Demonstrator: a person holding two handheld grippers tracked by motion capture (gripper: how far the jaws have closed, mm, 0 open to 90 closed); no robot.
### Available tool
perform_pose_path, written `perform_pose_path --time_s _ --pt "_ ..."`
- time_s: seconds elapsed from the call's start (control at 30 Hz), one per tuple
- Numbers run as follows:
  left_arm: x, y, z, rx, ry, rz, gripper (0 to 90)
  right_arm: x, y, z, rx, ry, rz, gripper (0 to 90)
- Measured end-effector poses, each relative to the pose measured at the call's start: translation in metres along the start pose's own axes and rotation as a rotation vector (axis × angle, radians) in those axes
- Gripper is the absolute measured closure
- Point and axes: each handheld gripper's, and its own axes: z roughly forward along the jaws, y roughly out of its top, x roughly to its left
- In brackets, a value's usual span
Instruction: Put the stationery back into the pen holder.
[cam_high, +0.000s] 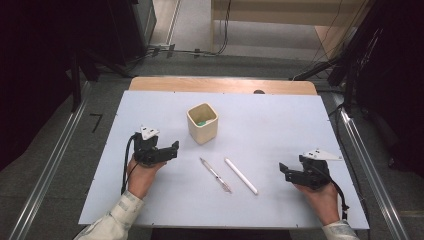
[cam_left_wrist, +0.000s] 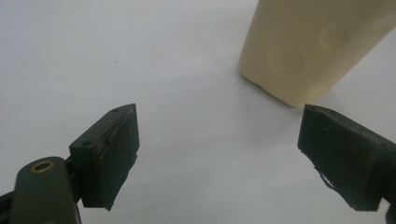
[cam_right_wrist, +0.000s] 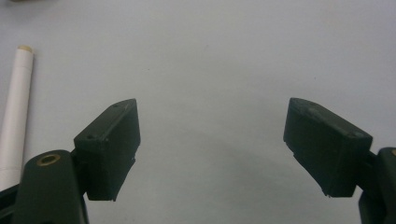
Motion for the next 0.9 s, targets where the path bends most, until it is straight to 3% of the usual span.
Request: perform_pose_path --time_s 0.9 --pt "0.001 -0.006 0.003 0.026 0.003 0.009 13.5 0.034 0.004 0.003 0.031 0.068 -0.06 17.9"
